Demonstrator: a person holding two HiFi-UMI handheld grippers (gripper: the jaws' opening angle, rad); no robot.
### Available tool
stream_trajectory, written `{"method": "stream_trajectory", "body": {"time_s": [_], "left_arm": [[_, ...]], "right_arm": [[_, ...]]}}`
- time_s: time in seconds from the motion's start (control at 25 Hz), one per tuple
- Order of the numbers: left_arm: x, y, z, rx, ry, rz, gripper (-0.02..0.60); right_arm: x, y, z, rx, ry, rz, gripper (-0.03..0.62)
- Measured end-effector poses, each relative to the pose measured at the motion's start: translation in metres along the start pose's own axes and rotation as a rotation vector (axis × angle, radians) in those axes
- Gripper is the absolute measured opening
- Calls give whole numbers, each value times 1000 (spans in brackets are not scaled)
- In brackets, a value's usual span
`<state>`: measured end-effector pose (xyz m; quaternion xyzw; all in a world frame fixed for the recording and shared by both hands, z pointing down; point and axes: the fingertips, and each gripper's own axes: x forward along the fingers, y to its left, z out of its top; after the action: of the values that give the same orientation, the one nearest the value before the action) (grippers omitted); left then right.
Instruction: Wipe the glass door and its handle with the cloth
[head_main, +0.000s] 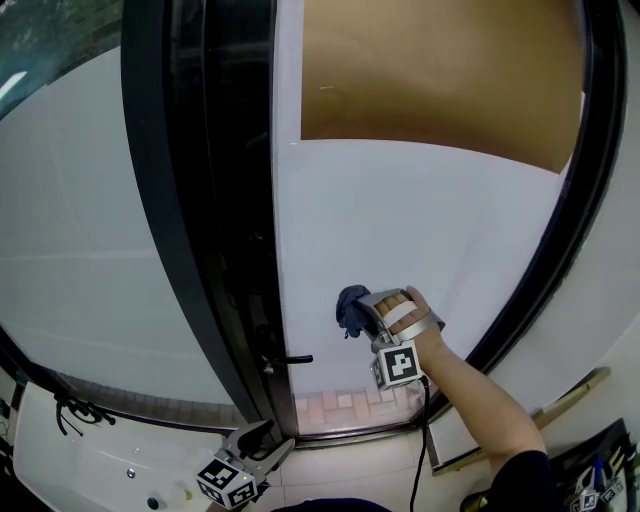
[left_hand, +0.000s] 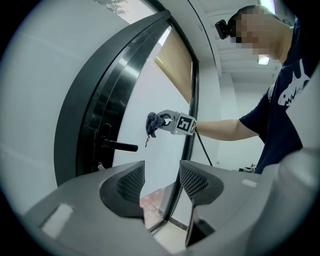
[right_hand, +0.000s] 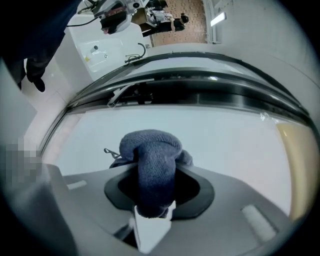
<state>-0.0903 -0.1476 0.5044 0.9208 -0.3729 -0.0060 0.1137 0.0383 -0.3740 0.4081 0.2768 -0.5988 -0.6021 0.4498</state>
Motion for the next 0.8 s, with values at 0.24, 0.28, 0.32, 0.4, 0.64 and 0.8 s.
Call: {"method": "stream_trajectory", "body": {"time_s": [0.24,0.28,0.32,0.4,0.64,0.8], "left_arm": [[4,-4,5,11,2,-3,215],[5,-4,5,13,1,-4,215],[5,-4,5,14,1,-6,216],[7,-4,4,12,1,-11,215],[7,-5,3,11,4,-13,215],[4,-2,5,7,8,-2,215]], "right_arm": [[-26,13,-70,42,120,10,133],[-30,15,-81,49,144,12,133],[-34,16,-91,55,167,12,133],[-39,20,-110,67,203,12,133],[-52,16,-113,170,187,-13,133],[-48,-8,-45,264,19,-23,133]]}}
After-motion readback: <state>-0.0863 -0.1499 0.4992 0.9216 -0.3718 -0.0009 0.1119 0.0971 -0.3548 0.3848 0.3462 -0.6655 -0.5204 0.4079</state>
